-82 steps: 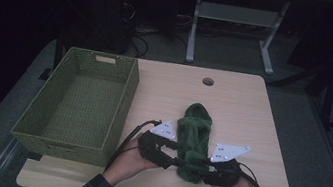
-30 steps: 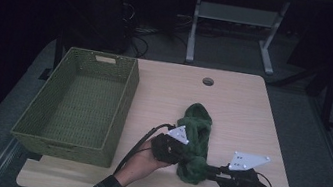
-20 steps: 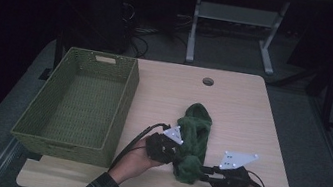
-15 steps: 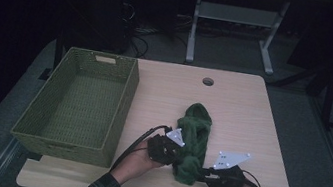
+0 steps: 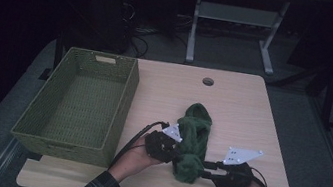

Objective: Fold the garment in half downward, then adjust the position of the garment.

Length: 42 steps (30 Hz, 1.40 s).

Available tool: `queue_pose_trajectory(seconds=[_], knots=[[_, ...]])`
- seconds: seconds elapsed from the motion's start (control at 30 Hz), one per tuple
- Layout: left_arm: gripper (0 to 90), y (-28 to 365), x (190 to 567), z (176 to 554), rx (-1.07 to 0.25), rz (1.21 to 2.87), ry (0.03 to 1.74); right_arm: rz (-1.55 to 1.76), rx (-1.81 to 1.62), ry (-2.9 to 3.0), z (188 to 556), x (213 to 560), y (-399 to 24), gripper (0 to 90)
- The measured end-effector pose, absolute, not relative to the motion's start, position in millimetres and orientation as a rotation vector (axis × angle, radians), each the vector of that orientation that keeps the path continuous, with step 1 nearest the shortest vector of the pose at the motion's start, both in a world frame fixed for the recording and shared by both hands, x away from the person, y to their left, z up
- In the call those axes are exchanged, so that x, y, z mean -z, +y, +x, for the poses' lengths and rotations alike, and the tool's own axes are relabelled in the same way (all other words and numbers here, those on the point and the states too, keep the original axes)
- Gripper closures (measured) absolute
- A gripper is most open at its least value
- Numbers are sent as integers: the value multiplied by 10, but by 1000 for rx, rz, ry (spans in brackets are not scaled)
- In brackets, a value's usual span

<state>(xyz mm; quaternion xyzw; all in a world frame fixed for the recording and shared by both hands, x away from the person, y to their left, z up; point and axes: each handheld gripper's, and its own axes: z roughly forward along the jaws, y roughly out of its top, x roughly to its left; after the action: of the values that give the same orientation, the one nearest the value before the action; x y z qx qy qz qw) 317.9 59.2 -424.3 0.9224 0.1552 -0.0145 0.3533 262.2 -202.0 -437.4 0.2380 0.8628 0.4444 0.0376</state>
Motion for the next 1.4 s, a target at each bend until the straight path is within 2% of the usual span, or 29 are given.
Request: queue_pose_trajectory(seconds=[0.2, 0.6, 1.03, 1.4], knots=[[723, 592, 4247, 3180, 44, 2381, 411, 758, -1395, 2557, 2784, 4151, -2134, 594], [711, 562, 4287, 3167, 49, 2393, 393, 837, -1336, 2505, 3582, 3913, -2054, 584], [711, 538, 4309, 3151, 53, 2398, 383, 940, -1256, 2497, 4323, 3979, -1923, 552], [712, 523, 4308, 3138, 53, 2389, 385, 963, -1235, 2528, 4715, 4155, -1806, 544]])
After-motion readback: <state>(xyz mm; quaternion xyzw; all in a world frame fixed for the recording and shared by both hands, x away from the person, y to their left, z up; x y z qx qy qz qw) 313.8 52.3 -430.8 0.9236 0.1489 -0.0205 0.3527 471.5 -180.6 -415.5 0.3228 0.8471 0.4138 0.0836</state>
